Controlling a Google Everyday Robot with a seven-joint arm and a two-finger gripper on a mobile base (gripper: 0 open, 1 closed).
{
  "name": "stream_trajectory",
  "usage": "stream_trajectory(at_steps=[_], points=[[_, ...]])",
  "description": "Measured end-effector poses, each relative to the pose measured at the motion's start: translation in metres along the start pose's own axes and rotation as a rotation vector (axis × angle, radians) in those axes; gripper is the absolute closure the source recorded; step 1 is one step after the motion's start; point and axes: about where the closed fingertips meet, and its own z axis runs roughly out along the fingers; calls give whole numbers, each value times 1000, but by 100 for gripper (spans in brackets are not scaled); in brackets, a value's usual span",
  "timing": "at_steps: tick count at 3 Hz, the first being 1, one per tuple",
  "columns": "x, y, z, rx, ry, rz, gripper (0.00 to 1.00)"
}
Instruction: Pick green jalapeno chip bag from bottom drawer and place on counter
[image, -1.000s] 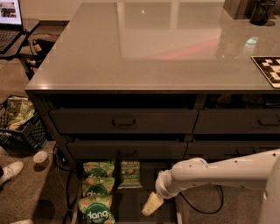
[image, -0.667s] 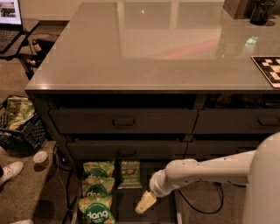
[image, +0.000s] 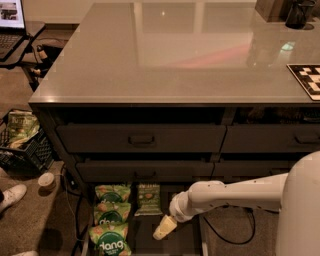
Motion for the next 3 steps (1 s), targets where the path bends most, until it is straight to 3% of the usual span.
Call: stream_trajectory(at_steps=[3], points=[[-15,-53,76,57,-110,-20,0]])
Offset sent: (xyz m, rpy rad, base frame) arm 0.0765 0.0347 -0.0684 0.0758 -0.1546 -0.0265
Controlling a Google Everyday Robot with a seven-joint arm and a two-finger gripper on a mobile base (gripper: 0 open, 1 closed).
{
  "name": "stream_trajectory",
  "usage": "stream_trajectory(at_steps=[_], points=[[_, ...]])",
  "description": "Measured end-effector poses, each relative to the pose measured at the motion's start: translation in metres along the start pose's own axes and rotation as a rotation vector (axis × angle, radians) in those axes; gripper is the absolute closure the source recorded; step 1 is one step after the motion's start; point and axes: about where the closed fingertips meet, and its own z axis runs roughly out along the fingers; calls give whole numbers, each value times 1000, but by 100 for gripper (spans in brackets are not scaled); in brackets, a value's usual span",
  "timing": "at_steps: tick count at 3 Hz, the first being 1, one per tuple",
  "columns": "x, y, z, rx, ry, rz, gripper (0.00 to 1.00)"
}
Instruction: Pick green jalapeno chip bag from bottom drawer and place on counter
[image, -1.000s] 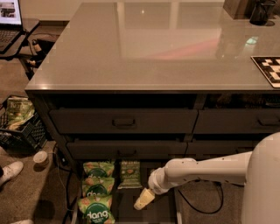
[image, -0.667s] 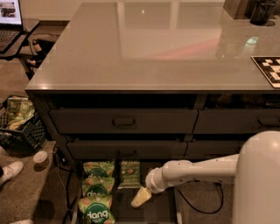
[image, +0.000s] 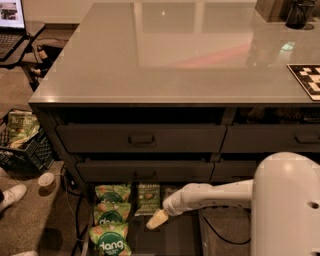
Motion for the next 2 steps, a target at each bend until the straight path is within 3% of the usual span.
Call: stream_trajectory(at_steps=[1,2], points=[[8,-13,24,-10,37,52,0],[8,-15,26,-9,39,52,0]])
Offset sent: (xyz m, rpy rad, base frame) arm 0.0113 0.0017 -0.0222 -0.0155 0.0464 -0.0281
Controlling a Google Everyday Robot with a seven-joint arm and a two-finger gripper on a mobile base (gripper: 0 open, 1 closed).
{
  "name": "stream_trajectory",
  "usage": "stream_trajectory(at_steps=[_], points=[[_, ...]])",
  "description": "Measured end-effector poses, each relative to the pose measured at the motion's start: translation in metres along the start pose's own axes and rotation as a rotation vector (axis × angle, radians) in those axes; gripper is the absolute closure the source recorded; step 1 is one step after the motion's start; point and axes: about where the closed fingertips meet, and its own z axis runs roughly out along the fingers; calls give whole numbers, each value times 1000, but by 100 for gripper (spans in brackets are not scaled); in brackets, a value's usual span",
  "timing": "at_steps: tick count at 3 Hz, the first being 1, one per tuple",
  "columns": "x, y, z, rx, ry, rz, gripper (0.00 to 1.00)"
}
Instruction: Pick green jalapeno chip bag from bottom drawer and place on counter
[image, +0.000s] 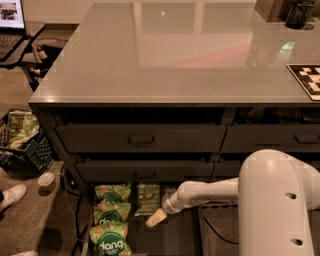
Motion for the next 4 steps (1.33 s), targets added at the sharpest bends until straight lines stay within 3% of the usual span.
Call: stream_trajectory(at_steps=[2,4], points=[[1,-10,40,38,-92,-4,0],[2,-31,78,64,-127,8,0]])
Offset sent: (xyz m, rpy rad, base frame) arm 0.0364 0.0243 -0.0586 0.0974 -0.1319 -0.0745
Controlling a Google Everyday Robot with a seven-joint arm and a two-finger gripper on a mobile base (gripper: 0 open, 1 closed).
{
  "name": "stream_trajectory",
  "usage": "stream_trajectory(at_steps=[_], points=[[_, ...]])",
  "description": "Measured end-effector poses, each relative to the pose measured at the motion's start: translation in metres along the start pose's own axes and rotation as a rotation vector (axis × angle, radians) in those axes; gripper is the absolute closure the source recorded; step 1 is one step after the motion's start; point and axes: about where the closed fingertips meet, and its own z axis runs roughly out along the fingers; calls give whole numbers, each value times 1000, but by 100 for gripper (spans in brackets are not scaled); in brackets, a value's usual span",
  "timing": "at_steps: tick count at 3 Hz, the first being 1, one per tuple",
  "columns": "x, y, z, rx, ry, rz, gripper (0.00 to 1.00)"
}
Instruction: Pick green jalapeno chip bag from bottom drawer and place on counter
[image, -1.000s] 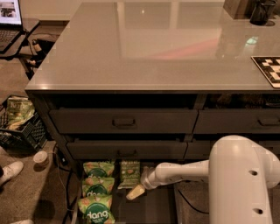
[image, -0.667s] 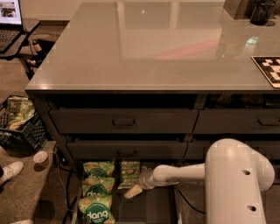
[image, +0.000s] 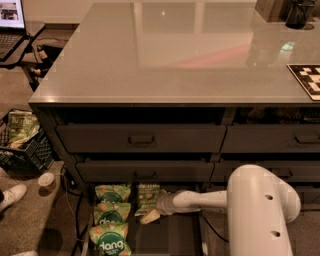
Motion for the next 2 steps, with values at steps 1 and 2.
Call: stream_trajectory(at_steps=[1,2], points=[[3,-11,15,11,4,10,0],[6,-26,25,40,10,24,0]])
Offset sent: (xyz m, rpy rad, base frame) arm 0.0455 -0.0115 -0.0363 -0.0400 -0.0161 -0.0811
